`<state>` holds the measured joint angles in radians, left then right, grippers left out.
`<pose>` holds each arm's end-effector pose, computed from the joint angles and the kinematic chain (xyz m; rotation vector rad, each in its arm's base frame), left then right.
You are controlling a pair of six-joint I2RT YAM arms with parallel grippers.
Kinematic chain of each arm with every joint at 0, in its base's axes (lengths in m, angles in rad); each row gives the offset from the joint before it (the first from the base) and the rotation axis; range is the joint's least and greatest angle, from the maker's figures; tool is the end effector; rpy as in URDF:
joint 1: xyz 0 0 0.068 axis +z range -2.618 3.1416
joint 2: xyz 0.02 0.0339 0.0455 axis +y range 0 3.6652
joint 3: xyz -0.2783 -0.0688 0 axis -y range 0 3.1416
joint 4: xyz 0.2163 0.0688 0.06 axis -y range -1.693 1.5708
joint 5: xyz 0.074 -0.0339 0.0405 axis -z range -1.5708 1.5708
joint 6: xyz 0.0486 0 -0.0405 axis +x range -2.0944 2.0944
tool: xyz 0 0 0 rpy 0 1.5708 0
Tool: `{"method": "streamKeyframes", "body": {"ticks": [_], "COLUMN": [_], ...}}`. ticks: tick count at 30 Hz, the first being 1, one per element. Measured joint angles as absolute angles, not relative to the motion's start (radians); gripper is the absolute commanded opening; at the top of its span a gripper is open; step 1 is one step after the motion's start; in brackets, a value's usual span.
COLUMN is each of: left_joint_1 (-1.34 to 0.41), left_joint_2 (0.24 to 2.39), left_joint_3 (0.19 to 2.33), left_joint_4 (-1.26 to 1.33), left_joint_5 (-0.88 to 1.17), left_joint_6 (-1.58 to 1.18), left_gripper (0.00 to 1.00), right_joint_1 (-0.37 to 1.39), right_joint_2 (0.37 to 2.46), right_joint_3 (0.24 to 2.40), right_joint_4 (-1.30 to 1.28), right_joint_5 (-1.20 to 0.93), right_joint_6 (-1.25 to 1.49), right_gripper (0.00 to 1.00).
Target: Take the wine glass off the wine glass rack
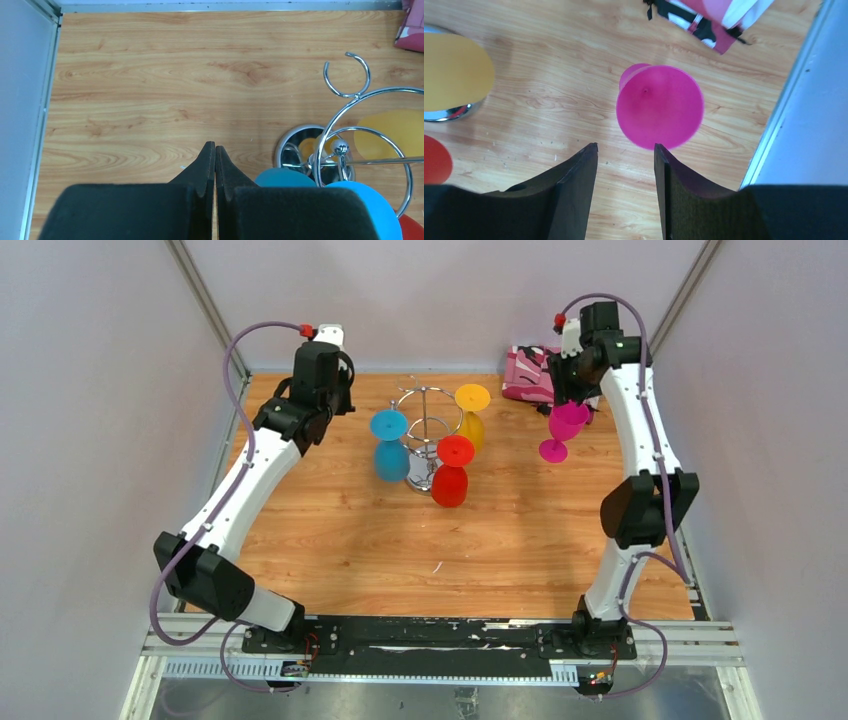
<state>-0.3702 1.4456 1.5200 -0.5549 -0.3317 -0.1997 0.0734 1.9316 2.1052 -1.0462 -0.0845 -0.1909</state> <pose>0.2881 -0.0948 0.4101 -0.0322 2.0229 -0.0198 0.3983 0.0334 0.3766 -0.3587 2.4133 0.0508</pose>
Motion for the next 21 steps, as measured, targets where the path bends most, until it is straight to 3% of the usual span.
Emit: {"method": "streamKeyframes", "body": {"ticks": [2, 6, 13, 17, 21], "left_joint_1": [-0.370, -0.370, -0.329, -0.292, -0.231], "left_joint_2": [1.453, 1.453, 1.326, 1.255, 1.203], "left_joint_3": [1.520, 1.520, 1.438, 1.428, 1.358], "left_joint_4": [-0.555, -0.555, -0.495, -0.453, -0.359], "left_joint_5": [-0.332, -0.311, -0.128, -0.012, 0.168], "left_joint_6": [-0.205, -0.224, -0.310, -0.362, -0.462], "left_gripper": [0.00, 0.10, 0.18, 0.38, 0.46], "right_joint_1": [0.080, 0.096, 0.138, 0.149, 0.152], "right_joint_2": [1.878, 1.755, 1.520, 1.450, 1.409], "right_joint_3": [2.105, 2.040, 1.813, 1.739, 1.692], "right_joint_4": [-1.036, -0.957, -0.751, -0.662, -0.609], "right_joint_5": [-0.078, -0.076, -0.107, -0.120, -0.130], "right_joint_6": [-0.182, -0.161, -0.110, -0.078, -0.060], "right_gripper": [0.50, 0.54, 0.57, 0.57, 0.58]}}
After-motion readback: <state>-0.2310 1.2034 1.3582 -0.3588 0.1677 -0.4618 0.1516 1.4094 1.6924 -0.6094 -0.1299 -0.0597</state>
